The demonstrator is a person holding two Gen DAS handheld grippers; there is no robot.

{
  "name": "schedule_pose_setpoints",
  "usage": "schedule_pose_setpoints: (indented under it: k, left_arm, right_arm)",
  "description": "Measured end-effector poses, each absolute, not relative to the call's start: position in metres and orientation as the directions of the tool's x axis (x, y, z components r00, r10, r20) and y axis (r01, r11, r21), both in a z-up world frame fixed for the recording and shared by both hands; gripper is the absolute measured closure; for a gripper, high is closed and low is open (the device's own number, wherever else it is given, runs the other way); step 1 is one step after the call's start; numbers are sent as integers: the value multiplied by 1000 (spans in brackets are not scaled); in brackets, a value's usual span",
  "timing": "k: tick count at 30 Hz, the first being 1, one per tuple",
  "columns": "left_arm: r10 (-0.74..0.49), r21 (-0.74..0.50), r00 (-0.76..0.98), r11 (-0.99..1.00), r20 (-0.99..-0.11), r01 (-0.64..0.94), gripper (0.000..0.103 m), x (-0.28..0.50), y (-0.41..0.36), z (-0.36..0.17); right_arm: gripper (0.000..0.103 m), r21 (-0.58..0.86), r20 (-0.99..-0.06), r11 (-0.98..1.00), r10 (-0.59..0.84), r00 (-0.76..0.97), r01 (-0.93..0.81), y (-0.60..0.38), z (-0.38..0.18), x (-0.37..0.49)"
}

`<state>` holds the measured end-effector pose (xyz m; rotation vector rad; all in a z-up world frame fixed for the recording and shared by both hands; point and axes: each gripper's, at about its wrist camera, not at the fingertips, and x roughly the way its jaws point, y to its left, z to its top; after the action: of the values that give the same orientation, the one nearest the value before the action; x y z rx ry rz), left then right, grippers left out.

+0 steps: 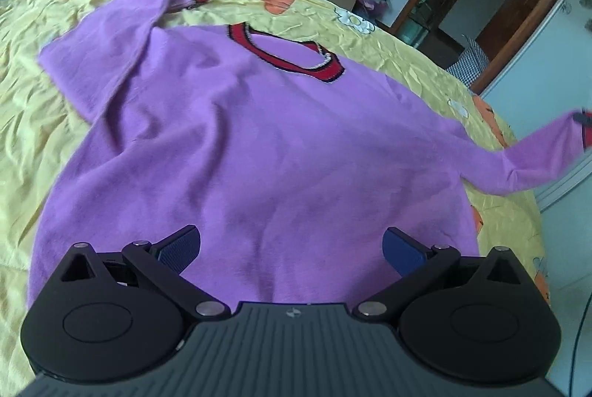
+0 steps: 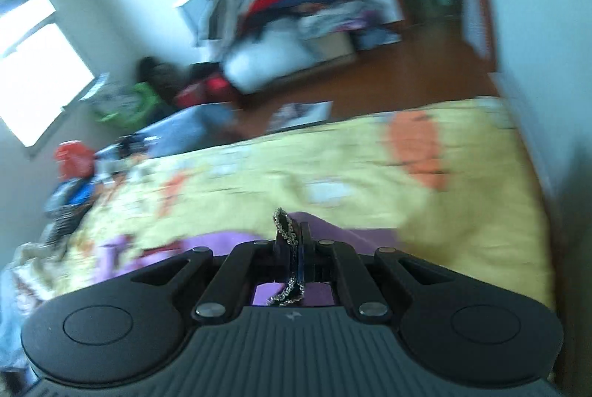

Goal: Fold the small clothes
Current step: 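Lift the sleeve with the right tool and carry it across the sweater body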

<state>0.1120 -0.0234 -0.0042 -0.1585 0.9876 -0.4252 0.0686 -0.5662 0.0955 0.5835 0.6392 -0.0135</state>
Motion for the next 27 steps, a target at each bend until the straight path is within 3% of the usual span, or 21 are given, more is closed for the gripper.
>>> schedule_pose_setpoints:
  k: [8, 19, 27]
  left_arm:
    - [-393, -324, 500, 919, -771, 223, 0, 108, 17, -4]
    - [-320, -282, 514, 947, -796, 152, 0, 108, 67, -7]
    - [-280, -261, 522, 959, -806, 111, 0, 108, 81, -10]
  right_arm:
    - [99, 596, -490, 803, 372, 789, -8, -434, 99, 134]
    - [99, 697, -505, 712, 570, 649, -83, -269, -7, 220]
    - [99, 716, -479, 682, 634, 607, -147, -211, -27, 242]
